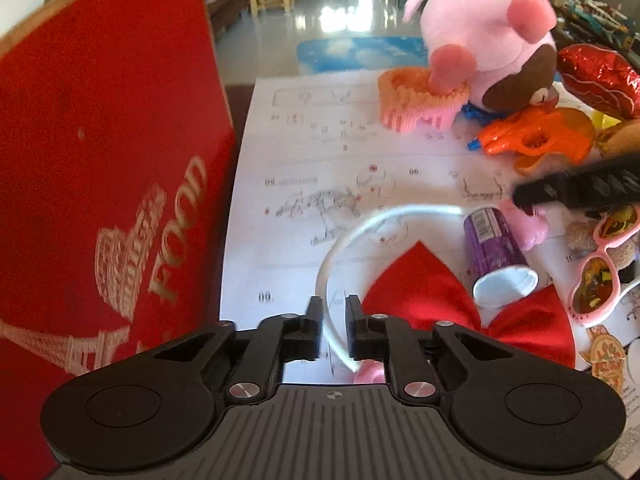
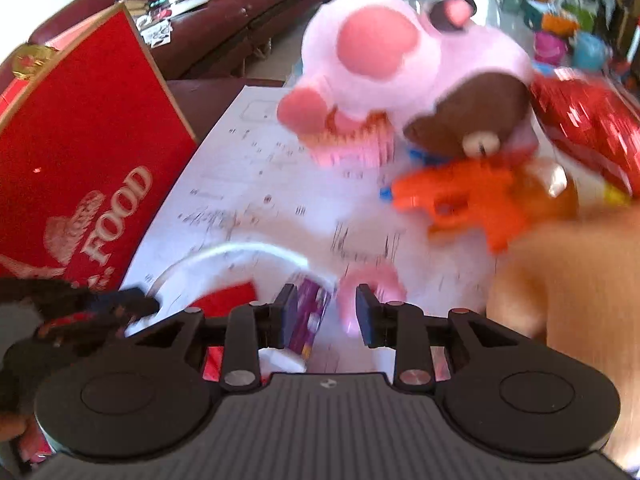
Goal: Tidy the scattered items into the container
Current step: 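Grasp the white band end with the right tool while the left tool holds the ears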
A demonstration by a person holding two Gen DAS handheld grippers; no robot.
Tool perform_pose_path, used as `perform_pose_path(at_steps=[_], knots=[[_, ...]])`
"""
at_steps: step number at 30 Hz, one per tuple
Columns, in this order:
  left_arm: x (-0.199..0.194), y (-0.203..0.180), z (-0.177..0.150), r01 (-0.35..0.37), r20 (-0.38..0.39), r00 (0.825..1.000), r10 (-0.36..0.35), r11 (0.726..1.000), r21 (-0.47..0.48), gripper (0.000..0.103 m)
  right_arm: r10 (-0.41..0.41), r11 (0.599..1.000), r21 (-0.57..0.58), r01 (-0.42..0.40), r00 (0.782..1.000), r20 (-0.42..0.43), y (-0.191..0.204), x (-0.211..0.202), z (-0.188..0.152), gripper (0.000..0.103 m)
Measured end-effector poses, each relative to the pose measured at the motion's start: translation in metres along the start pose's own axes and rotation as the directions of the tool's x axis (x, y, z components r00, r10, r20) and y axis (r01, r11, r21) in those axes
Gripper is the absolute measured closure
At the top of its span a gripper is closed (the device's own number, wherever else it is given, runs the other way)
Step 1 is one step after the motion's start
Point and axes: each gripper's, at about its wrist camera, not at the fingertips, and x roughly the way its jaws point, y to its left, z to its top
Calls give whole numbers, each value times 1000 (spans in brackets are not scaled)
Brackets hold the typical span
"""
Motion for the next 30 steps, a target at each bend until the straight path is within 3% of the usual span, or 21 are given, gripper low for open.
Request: perform_pose_path(at_steps=[3, 8, 11, 14, 15, 16, 17, 23, 30], knots=[[4, 5, -2, 4, -35, 999, -5, 1000, -27, 57, 17, 996, -86, -19, 1000, -14, 4, 21, 16, 66], [17, 7, -1, 6, -92, 996, -11, 999, -51, 55, 27, 978, -199, -54, 991, -135, 15, 61, 23, 50], [24, 5, 0, 7, -107, 994, -13, 999, -53, 55, 15, 975, -215, -52, 986, -169, 14, 73, 21, 49], [28, 5, 4, 14, -108, 994, -21, 997, -70, 56, 18, 972, -229, -52, 989, -148, 11, 70, 17, 57], [30, 4, 6, 20, -108, 994, -28, 997, -74, 59, 12, 971, -235, -47, 989, -146, 11, 69, 16, 63], [31, 3, 8, 29, -106, 994, -37, 997, -78, 73, -5, 971, -236, -28, 990, -141, 11, 68, 15, 82], [33, 2, 10, 40, -105, 993, -48, 996, -81, 93, -4, 975, -223, -28, 990, -140, 9, 66, 14, 82], [23, -5, 15, 39, -47, 998, -42, 997, -70, 99, 24, 995, -93, -33, 995, -96, -8, 45, 7, 88], [-8, -4, 25, 71, 57, 996, -68, 995, -64, 101, 51, 989, -131, -63, 994, -99, -8, 44, 7, 84]])
